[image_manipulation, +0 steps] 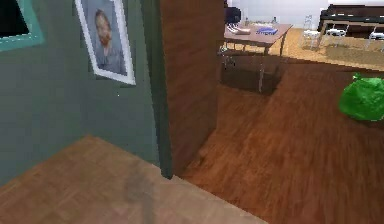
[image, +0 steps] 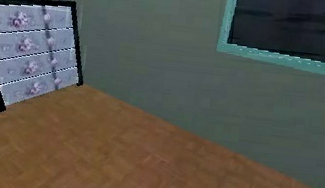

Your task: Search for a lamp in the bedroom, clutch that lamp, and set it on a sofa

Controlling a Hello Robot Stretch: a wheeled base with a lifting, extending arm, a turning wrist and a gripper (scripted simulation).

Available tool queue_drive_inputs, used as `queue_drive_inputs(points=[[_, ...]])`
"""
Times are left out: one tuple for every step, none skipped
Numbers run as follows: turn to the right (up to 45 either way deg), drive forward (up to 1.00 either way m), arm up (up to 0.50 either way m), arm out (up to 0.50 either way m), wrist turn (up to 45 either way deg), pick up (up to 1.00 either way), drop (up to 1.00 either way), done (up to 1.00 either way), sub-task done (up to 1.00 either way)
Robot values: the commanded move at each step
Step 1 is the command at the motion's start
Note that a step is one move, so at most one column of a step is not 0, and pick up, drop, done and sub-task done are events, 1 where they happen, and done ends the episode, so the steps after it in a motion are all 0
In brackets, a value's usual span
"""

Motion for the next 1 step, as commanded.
queue_drive_inputs(points=[[-45.0,0.0,0.0,0.0,0.0,0.0,0.0,0.0,0.0]])
